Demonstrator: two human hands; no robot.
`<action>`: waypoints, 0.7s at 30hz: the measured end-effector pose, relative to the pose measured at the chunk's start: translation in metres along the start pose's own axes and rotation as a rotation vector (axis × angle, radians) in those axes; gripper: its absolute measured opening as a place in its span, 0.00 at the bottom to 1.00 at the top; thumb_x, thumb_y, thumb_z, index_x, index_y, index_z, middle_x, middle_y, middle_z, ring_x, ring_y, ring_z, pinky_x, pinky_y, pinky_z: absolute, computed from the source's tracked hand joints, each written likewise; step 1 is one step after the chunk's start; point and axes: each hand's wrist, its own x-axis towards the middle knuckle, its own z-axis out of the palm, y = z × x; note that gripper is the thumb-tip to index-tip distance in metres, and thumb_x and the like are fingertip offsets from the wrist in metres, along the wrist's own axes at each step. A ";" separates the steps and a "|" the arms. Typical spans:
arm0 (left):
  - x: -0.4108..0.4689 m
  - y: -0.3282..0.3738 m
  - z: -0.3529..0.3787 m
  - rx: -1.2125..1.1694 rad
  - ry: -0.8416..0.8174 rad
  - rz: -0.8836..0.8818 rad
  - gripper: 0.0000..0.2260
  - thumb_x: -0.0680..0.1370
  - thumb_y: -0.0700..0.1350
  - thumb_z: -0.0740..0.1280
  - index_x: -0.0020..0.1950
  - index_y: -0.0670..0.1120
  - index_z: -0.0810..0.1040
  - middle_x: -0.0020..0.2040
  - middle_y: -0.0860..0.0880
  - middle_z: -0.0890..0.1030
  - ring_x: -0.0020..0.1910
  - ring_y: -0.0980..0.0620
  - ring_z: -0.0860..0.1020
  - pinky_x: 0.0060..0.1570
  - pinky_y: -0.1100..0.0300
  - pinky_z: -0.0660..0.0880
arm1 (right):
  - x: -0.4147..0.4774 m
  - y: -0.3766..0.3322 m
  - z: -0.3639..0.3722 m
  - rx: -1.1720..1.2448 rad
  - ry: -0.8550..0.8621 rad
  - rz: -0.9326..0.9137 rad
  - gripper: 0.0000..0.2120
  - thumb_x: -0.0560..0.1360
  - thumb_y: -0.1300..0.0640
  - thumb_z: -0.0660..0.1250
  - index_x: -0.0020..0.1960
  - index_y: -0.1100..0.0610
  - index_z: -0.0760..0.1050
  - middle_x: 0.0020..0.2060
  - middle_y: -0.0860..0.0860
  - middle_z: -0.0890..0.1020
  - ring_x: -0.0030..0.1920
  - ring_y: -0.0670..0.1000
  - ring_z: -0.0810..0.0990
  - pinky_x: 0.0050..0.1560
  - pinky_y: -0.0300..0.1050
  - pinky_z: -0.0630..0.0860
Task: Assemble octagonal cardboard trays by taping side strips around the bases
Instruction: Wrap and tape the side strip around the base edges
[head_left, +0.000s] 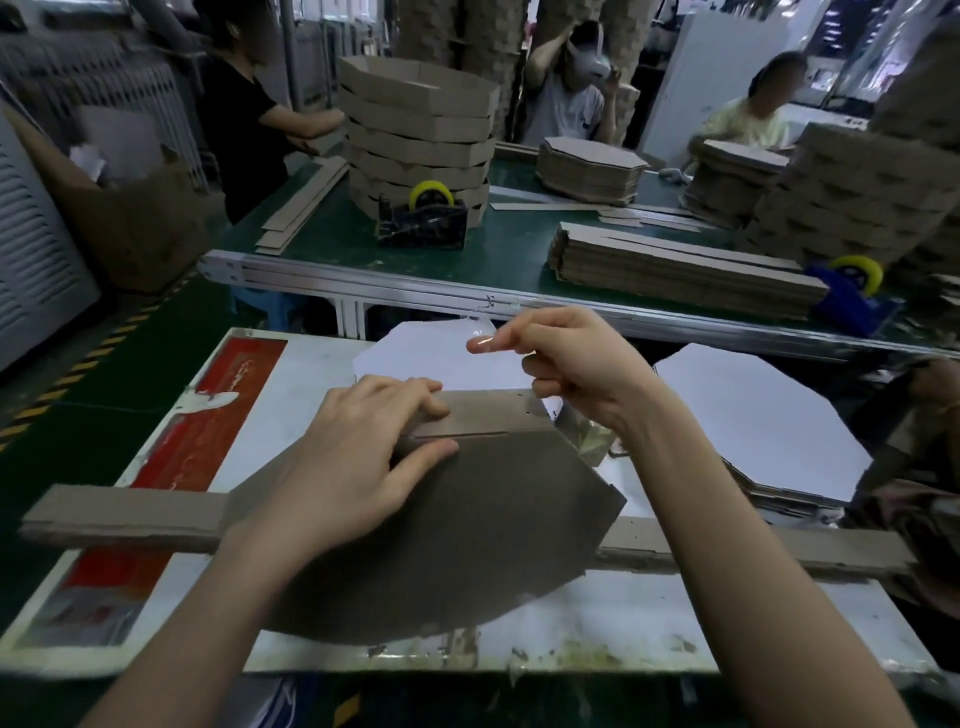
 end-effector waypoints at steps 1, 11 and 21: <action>-0.001 0.000 0.001 0.007 -0.011 -0.001 0.15 0.75 0.63 0.60 0.59 0.59 0.70 0.66 0.58 0.72 0.64 0.56 0.68 0.61 0.57 0.65 | -0.008 -0.003 0.007 0.025 -0.009 0.011 0.16 0.76 0.69 0.58 0.39 0.61 0.82 0.51 0.57 0.86 0.23 0.44 0.59 0.22 0.34 0.60; -0.016 -0.001 -0.006 -0.038 0.051 0.110 0.25 0.77 0.49 0.69 0.69 0.54 0.60 0.67 0.51 0.73 0.62 0.51 0.69 0.56 0.56 0.63 | -0.068 0.015 0.045 0.334 0.021 0.156 0.25 0.74 0.74 0.53 0.30 0.62 0.83 0.41 0.61 0.85 0.18 0.42 0.57 0.17 0.31 0.57; -0.020 0.004 -0.012 0.175 -0.063 0.166 0.21 0.79 0.56 0.52 0.71 0.60 0.70 0.69 0.51 0.72 0.66 0.47 0.68 0.60 0.50 0.64 | -0.086 0.038 0.050 0.420 0.046 0.223 0.25 0.74 0.73 0.51 0.31 0.62 0.84 0.41 0.60 0.85 0.18 0.41 0.57 0.17 0.30 0.58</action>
